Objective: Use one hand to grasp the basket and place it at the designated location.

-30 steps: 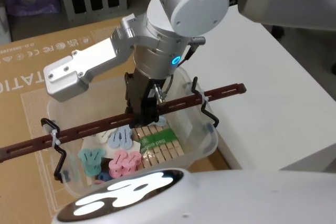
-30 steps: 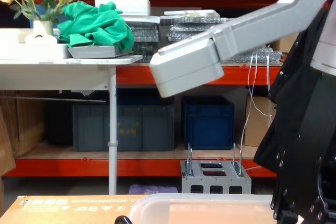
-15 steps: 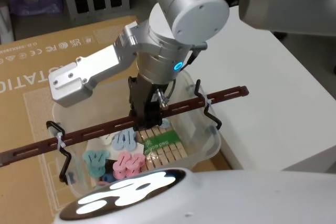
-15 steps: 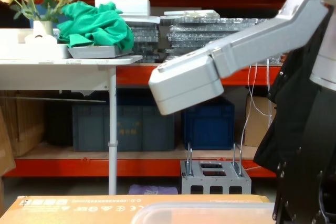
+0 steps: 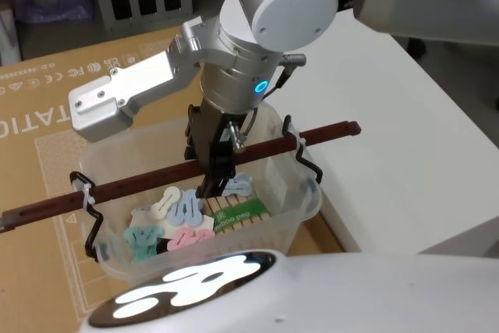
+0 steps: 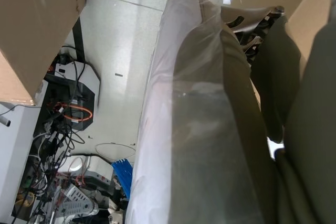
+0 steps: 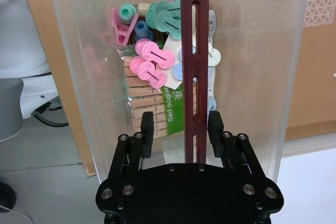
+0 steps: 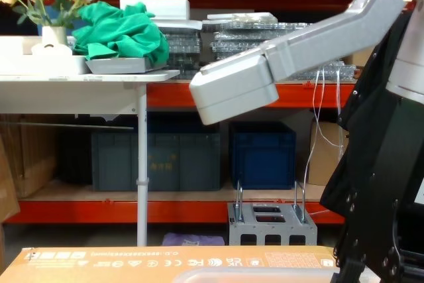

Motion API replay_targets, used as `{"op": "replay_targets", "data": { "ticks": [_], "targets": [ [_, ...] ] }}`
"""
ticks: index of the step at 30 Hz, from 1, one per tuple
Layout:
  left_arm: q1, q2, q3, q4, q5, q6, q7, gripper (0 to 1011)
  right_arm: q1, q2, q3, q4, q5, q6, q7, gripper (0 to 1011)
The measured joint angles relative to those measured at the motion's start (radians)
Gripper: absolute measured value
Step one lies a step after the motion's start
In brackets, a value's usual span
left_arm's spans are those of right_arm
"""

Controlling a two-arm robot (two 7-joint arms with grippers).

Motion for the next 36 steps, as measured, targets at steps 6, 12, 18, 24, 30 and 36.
{"op": "replay_targets", "data": {
  "ticks": [6,12,18,24,30,36],
  "targets": [
    [0.000,0.000,0.000,0.000,0.000,0.000,0.000,0,-0.002,0.002,0.001,0.001,-0.001,-0.004,-0.002,772],
    [0.000,0.000,0.000,0.000,0.000,0.000,0.000,0,0.003,0.015,0.018,0.004,0.008,-0.009,-0.008,942],
    [0.000,0.000,0.000,0.000,0.000,0.000,0.000,0,0.020,0.049,0.057,-0.005,0.039,-0.025,-0.017,1000],
    [0.000,0.000,0.000,0.000,0.000,0.000,0.000,0,0.032,0.081,0.094,-0.022,0.077,-0.041,-0.020,1000],
    [0.000,0.000,0.000,0.000,0.000,0.000,0.000,0,0.040,0.117,0.134,-0.043,0.123,-0.062,-0.022,1000],
    [0.000,0.000,0.000,0.000,0.000,0.000,0.000,0,0.049,0.152,0.184,-0.046,0.180,-0.079,-0.022,1000]
  ]
}}
